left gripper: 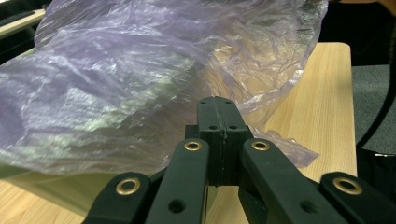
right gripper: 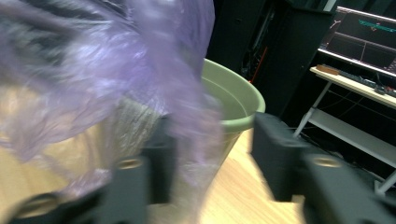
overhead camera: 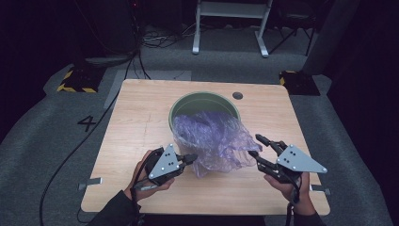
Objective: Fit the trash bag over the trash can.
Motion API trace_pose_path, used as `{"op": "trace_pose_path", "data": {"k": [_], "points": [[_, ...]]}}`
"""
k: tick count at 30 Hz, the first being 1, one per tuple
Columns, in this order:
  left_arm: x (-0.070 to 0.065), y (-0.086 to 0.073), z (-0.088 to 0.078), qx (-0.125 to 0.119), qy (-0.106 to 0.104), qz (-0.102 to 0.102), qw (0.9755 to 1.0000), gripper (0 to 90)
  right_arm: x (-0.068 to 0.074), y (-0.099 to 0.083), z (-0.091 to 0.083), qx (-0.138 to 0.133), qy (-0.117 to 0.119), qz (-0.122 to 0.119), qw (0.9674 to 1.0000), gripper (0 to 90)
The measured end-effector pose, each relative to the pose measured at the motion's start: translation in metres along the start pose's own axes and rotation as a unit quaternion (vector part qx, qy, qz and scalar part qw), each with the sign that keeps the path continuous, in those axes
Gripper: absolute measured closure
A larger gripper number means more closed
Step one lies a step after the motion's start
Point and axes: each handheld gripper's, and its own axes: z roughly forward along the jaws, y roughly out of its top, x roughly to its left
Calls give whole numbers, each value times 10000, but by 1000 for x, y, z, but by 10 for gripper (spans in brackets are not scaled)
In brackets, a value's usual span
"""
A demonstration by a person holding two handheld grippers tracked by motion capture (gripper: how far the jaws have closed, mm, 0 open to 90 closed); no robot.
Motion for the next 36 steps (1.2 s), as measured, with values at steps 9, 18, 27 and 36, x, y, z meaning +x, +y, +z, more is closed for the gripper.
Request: {"op": "trace_pose_path", "data": {"k": [9, 18, 27, 36], "points": [[4, -17, -14, 114, 139, -149, 9997, 899, -8, -10, 14, 59, -260, -33, 9996, 862], [9, -22, -33, -18, 304, -333, 9990, 781, -13, -12, 13, 27, -306, 81, 9995, 887], [-15, -3, -46, -274, 267, -268, 9989, 314, -10, -9, 11, -9, -194, 47, 9998, 886], [-38, 27, -36, -323, 80, 292, 9990, 218, -6, -8, 13, 12, -90, 1, 10000, 873]]}}
